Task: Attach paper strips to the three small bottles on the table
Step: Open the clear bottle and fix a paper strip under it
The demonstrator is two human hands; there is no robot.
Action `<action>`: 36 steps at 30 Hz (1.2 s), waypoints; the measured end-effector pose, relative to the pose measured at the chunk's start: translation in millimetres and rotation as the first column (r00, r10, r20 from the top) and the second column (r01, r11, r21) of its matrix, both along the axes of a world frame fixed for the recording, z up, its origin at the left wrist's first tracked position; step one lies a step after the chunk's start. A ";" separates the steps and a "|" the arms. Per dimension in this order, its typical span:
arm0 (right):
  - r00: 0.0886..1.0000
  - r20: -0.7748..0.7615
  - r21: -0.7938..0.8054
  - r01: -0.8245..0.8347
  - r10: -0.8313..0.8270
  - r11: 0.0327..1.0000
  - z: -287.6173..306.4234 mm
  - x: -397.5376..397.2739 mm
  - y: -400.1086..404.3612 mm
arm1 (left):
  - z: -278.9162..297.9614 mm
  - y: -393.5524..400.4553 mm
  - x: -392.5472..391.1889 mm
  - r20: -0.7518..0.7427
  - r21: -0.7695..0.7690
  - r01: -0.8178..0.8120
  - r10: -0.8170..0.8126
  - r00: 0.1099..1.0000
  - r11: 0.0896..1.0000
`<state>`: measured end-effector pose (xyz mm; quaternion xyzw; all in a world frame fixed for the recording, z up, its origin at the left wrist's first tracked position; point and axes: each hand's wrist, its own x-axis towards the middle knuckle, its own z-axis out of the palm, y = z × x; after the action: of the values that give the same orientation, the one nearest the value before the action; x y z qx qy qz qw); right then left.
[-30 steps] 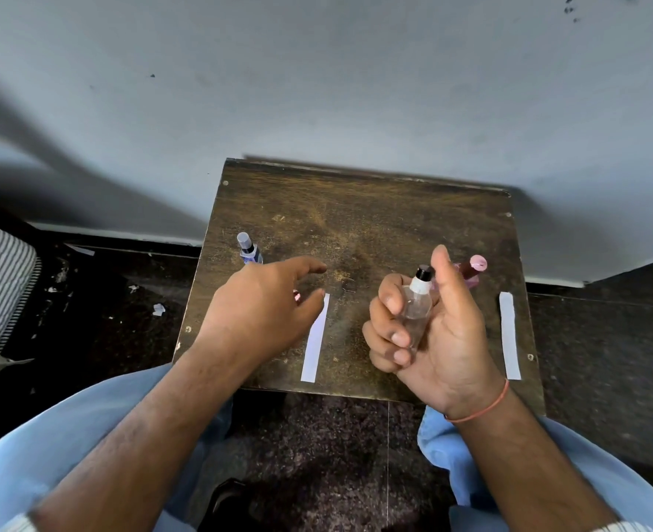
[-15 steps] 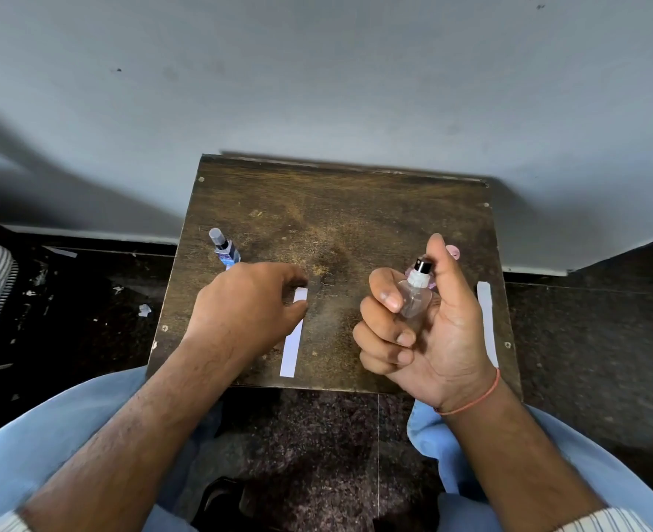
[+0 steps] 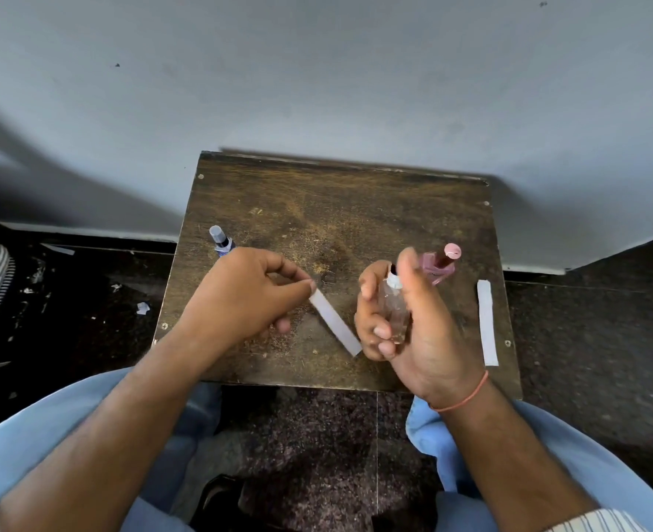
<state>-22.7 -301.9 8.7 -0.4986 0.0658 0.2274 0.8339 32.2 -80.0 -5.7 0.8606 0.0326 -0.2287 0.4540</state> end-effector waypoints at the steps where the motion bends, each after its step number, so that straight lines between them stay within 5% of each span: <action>1: 0.998 0.049 -0.124 0.048 -0.042 0.991 -1.8 -1.3 3.3 | 1.1 1.7 2.0 -0.041 -0.122 -0.046 0.041 0.998 0.991; 6: 0.969 0.231 -0.611 0.213 -0.086 0.762 -14.9 -0.5 12.7 | 0.7 5.3 1.8 -0.164 -0.325 -0.104 0.052 0.985 0.940; 9: 0.976 0.215 -0.725 0.176 -0.025 0.666 -21.2 -3.1 14.5 | -1.4 7.8 1.5 -0.209 -0.375 -0.116 0.038 0.977 0.920; 12: 0.975 0.224 -0.724 0.175 -0.012 0.668 -24.2 -3.1 15.6 | -2.2 8.3 1.6 -0.224 -0.431 -0.147 0.052 0.973 0.890; 20: 0.986 0.002 -0.427 0.152 -0.168 0.891 -17.2 -0.6 21.7 | -2.7 4.8 -2.8 -0.197 -0.496 -0.087 -0.014 0.980 0.864; 36: 0.994 -0.050 -0.451 0.062 -0.094 0.891 -15.3 -1.1 24.1 | -5.4 1.8 -10.9 -0.203 -0.508 -0.093 -0.015 0.979 0.856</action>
<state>-23.9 -277.8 -6.6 -0.6660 0.1658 0.1900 0.7020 21.3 -78.2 -11.1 0.6796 0.0332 -0.3051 0.6663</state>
